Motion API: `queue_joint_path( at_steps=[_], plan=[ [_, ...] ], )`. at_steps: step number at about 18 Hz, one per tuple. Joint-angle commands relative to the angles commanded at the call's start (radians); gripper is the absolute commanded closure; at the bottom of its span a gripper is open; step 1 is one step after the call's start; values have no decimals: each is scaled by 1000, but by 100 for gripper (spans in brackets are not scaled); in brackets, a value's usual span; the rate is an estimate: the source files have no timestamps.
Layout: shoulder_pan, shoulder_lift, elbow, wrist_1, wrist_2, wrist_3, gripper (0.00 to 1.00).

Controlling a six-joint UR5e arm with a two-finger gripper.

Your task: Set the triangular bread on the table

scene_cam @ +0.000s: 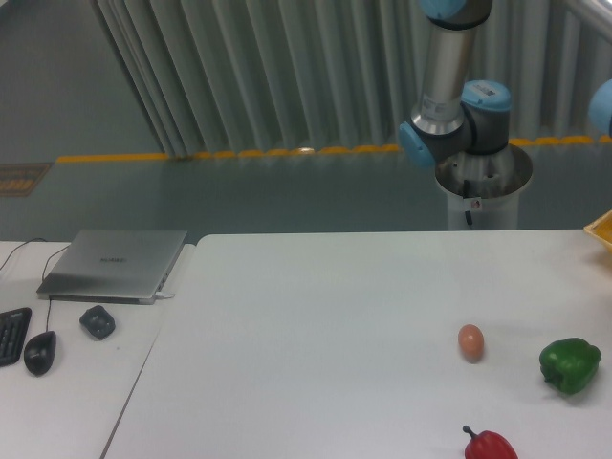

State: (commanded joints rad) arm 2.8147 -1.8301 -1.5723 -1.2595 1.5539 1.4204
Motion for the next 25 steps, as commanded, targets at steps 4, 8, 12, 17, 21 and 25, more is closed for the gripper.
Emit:
queue_joint_path(
  at_steps=[4, 8, 12, 17, 21, 25],
  plan=[
    [54, 12, -12, -11, 38, 182, 0],
    [62, 8, -32, -6, 109, 350, 0],
    [46, -17, -48, -1, 160, 420, 0],
    [55, -50, -51, 8, 169, 445, 0],
    [83, -70, -43, 45, 166, 453, 0],
    [95, -107, -17, 86, 167, 469, 0]
  ],
)
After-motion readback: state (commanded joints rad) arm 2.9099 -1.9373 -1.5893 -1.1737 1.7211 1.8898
